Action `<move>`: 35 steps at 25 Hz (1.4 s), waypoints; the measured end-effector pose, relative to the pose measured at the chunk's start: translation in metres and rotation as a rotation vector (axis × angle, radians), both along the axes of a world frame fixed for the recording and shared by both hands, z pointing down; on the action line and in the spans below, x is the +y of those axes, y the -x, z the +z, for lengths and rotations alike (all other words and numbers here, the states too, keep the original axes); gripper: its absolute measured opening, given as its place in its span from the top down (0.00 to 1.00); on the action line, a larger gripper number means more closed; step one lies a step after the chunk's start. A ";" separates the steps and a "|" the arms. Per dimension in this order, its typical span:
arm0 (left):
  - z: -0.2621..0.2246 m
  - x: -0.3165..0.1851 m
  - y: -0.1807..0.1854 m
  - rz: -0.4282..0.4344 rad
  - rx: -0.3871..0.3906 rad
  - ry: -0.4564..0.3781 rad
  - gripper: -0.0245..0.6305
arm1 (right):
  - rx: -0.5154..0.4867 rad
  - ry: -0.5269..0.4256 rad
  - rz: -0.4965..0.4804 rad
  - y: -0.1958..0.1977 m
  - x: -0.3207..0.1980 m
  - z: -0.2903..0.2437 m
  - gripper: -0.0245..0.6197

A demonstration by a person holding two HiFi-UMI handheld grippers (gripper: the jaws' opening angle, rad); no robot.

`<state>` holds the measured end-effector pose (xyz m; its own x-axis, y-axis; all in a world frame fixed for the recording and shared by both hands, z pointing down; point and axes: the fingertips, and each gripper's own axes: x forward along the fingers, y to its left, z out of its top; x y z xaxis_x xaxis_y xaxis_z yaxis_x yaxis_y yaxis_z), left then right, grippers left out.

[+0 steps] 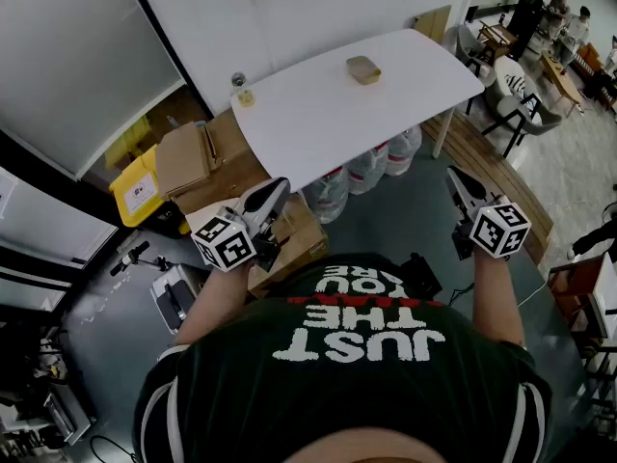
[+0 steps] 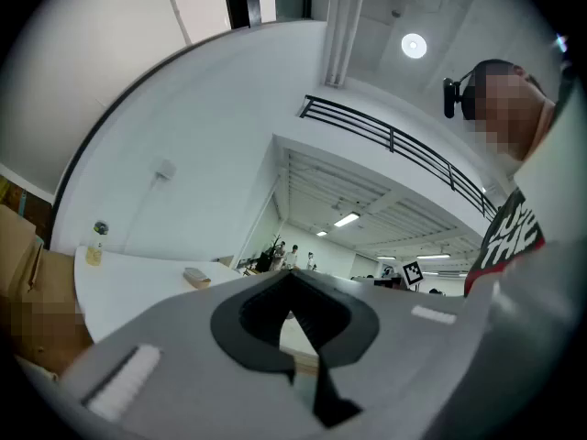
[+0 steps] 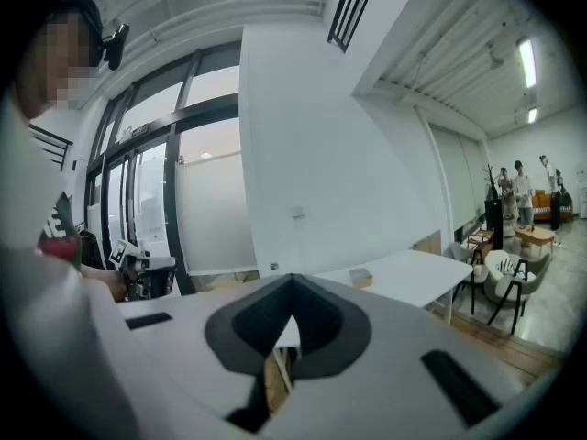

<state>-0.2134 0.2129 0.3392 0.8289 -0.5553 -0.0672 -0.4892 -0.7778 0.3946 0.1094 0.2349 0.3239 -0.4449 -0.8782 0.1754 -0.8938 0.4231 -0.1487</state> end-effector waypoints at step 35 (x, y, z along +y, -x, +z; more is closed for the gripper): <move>0.013 -0.019 -0.157 0.001 -0.016 0.034 0.95 | -0.060 0.012 -0.035 -0.148 -0.026 0.003 0.95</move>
